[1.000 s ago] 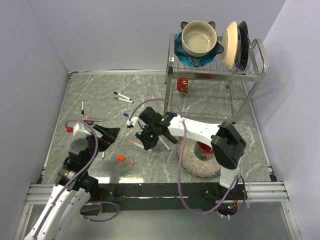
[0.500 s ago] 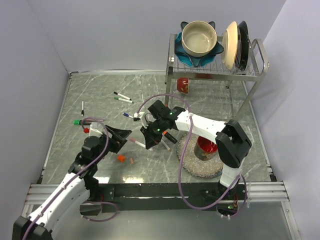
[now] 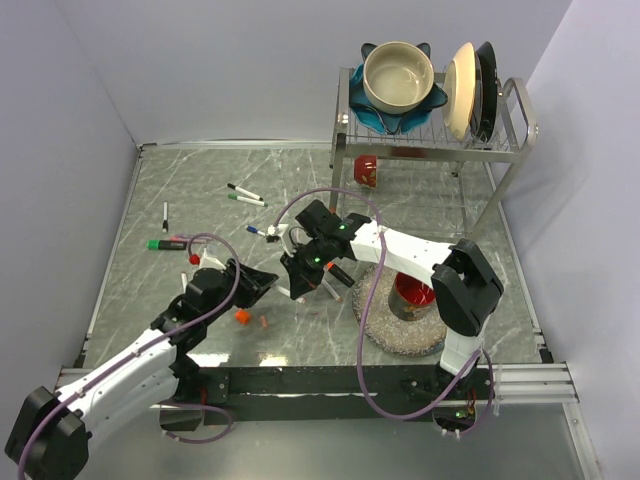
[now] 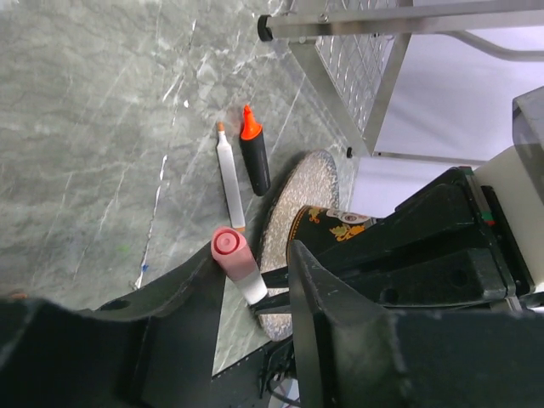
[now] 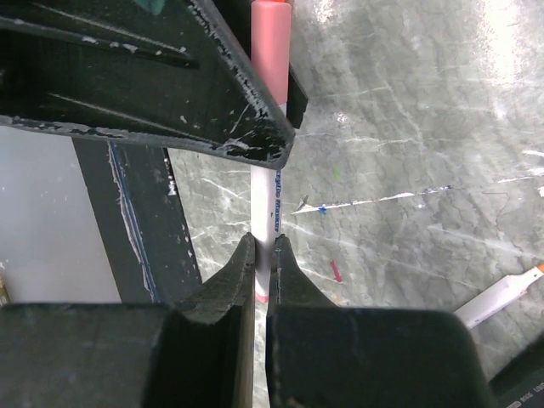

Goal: Open the pen caps

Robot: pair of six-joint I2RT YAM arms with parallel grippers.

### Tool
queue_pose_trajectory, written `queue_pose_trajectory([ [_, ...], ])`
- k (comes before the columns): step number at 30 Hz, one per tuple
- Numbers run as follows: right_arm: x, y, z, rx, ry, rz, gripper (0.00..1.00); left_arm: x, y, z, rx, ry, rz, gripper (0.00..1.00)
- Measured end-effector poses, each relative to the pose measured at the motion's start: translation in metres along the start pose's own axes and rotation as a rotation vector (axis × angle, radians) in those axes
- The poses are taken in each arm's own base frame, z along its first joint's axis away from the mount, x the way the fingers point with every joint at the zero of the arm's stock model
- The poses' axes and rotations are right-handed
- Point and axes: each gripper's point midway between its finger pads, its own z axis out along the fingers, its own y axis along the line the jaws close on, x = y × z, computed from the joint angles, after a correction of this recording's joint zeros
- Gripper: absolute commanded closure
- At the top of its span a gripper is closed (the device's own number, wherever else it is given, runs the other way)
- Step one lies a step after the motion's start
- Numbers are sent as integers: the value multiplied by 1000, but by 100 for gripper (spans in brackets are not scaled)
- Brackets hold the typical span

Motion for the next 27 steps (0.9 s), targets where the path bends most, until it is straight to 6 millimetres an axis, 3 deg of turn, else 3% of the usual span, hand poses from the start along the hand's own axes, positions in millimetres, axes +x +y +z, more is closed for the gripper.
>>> queue_pose_trajectory([
  [15, -1, 2, 0, -14, -7, -3, 100, -22, -1, -7, -15, -125, -32, 62],
  [24, -2, 2, 0, -17, -8, -3, 100, -21, 4, -3, -36, -124, -41, 65],
  [27, -2, 3, 0, -18, -8, -3, 100, -19, 4, -1, -37, -119, -38, 70],
])
